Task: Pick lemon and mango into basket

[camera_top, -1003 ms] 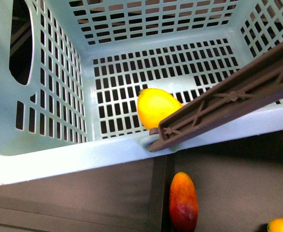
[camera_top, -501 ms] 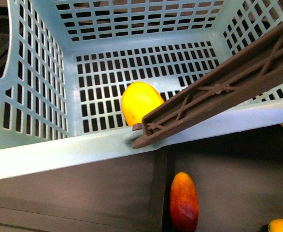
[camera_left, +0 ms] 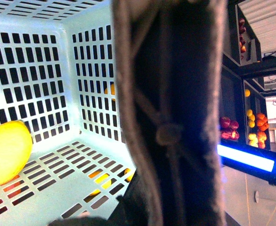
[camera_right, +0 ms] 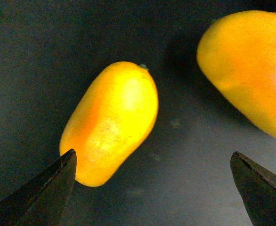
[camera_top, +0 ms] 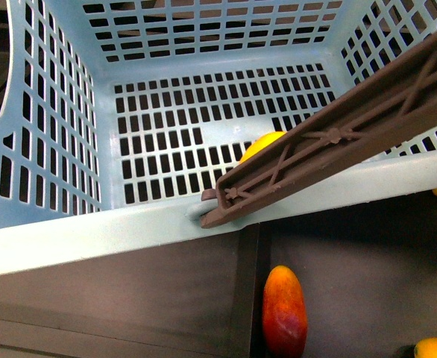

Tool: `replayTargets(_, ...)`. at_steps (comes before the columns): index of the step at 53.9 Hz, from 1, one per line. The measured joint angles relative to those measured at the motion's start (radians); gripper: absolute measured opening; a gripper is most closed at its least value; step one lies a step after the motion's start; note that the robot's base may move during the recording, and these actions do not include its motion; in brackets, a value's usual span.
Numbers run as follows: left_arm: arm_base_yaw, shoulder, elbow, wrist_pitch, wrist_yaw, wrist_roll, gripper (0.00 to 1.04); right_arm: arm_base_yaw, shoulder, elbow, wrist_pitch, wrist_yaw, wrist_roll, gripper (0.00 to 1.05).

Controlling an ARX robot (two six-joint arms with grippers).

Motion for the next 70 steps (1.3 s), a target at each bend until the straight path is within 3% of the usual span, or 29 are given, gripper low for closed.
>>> replayTargets(39, 0.000, 0.000, 0.000, 0.000, 0.006, 0.000, 0.05, 0.085, 0.304, 0.469, -0.221, 0.039, 0.101, 0.96)
replayTargets(51, 0.000, 0.000, 0.000, 0.000, 0.005, 0.000, 0.05, 0.086, 0.337, 0.533, -0.278, 0.061, 0.101, 0.67)
replayTargets(59, 0.000, 0.000, 0.000, 0.000, 0.005, 0.000, 0.05, 0.083, 0.335, 0.523, -0.267, 0.062, 0.084, 0.63)
replayTargets(70, 0.000, 0.000, 0.000, 0.000, 0.005, 0.000, 0.05, 0.051, 0.200, 0.325, -0.134, 0.007, -0.130, 0.63)
